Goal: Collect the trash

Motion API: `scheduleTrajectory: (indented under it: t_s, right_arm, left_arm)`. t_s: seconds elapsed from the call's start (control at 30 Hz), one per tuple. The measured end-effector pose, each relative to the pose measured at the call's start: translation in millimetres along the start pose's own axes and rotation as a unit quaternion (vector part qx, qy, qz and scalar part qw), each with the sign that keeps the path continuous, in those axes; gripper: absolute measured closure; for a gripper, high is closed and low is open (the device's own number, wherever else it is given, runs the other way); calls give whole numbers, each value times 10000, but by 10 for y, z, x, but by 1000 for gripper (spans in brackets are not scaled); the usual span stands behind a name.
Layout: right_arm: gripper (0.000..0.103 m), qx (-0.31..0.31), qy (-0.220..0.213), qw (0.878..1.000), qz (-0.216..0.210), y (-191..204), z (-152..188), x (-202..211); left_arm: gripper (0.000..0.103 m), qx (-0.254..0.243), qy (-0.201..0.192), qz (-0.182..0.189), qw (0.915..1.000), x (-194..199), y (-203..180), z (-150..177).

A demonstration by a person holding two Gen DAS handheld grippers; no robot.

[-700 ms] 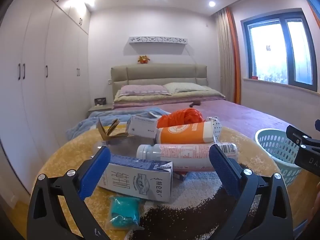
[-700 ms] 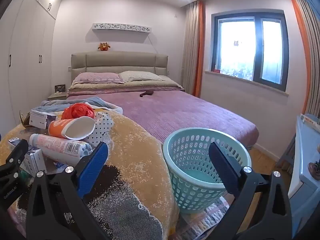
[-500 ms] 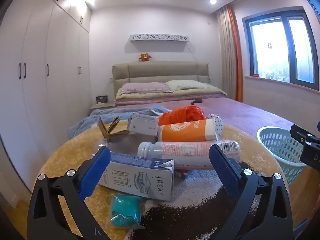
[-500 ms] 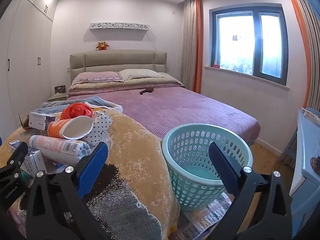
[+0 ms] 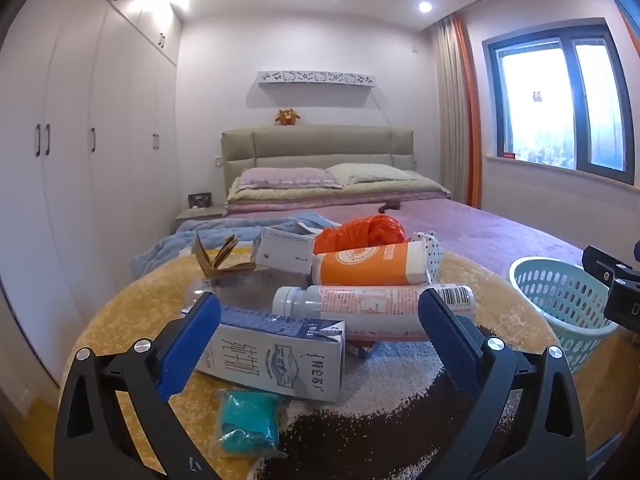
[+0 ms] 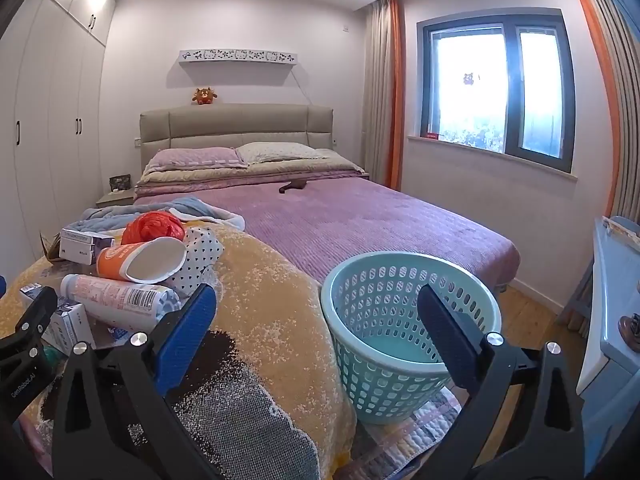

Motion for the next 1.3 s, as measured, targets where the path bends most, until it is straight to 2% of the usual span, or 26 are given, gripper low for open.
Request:
scheduleTrajectory:
  t_s: [1.3]
  right_arm:
    - [7,17,137,9999,-67,10,-4,-39]
  left_arm:
    - [7,156,-16,46,9999,81,64,-3]
Point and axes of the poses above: each gripper's, at about its wrist camera, not at the fingertips, and x roughly against the way its jaws point, y to its left, z to its underside, the point moved 5 cm from there along -x, roughly the way its jaws point, and after that the axes turned 5 degrees about -x, right-handed, at the moved point
